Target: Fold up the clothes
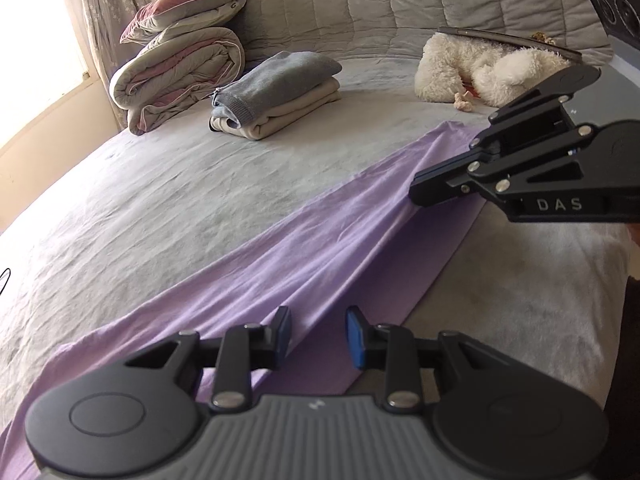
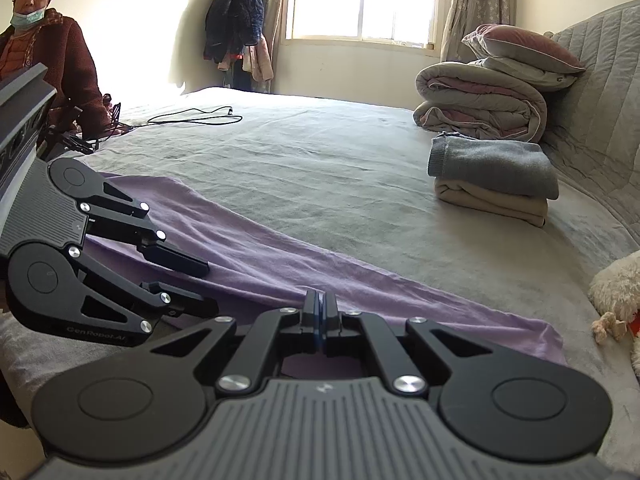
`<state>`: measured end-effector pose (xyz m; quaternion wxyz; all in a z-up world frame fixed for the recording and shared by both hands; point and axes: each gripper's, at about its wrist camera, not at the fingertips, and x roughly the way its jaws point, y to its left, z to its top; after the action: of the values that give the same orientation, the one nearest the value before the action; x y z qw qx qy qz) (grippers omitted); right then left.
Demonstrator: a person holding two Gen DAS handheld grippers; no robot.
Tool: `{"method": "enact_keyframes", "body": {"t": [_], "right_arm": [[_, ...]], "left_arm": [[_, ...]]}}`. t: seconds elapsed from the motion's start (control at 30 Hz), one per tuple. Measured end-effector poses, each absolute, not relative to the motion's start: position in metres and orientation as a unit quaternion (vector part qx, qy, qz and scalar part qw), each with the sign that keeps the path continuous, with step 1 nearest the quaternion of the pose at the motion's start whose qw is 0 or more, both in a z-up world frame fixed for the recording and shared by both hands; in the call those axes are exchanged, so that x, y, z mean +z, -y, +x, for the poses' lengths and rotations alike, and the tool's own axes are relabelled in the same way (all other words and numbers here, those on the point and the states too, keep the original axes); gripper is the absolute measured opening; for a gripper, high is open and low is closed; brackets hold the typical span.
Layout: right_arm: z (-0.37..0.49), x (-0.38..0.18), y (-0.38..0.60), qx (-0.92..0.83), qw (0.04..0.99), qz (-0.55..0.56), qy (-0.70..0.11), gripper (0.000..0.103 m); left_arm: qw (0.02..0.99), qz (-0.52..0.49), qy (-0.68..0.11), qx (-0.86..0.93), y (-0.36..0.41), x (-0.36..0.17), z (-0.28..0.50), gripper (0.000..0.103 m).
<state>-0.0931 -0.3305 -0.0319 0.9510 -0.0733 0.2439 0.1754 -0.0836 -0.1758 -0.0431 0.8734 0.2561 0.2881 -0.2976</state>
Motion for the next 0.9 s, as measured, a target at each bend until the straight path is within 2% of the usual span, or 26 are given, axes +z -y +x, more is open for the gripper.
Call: {"method": "enact_keyframes", "body": {"t": [0.03,0.17,0.5,0.53,0.57,0.63,0.67,0.7,0.77,0.9], "right_arm": [[-0.093,-0.031,0.330,0.176,0.951,-0.074,-0.244,0.000],[-0.091,-0.031,0.328,0.177,0.950,-0.079,-0.246,0.000],[-0.104,-0.034,0.329,0.177,0.948,-0.067,-0.256,0.000],[-0.106,-0.035,0.328,0.180,0.948,-0.058,-0.256,0.005],[-0.107,-0.036,0.326,0.182,0.948,-0.053,-0.255,0.015],[-0.109,-0.038,0.318,0.184,0.949,-0.055,-0.251,0.016],[-0.110,-0.039,0.314,0.185,0.949,-0.056,-0.249,0.021],[-0.112,-0.040,0.310,0.187,0.949,-0.057,-0.248,0.037],[-0.112,-0.043,0.301,0.186,0.950,-0.069,-0.241,0.047],[-0.107,-0.051,0.284,0.163,0.953,-0.117,-0.229,0.047]], "left_arm": [[0.874,0.261,-0.288,-0.292,0.175,-0.043,-0.084,0.025],[0.873,0.276,-0.297,-0.271,0.170,-0.045,-0.085,0.001],[0.882,0.261,-0.284,-0.272,0.164,-0.032,-0.103,0.000],[0.883,0.258,-0.283,-0.271,0.164,-0.031,-0.103,0.000],[0.885,0.255,-0.283,-0.269,0.164,-0.030,-0.103,0.000],[0.888,0.246,-0.285,-0.265,0.164,-0.027,-0.101,0.000],[0.889,0.239,-0.287,-0.263,0.164,-0.026,-0.100,0.000],[0.891,0.234,-0.289,-0.261,0.163,-0.024,-0.098,0.000],[0.893,0.225,-0.291,-0.259,0.162,-0.022,-0.097,0.000],[0.893,0.221,-0.294,-0.260,0.161,-0.021,-0.099,0.000]]}}
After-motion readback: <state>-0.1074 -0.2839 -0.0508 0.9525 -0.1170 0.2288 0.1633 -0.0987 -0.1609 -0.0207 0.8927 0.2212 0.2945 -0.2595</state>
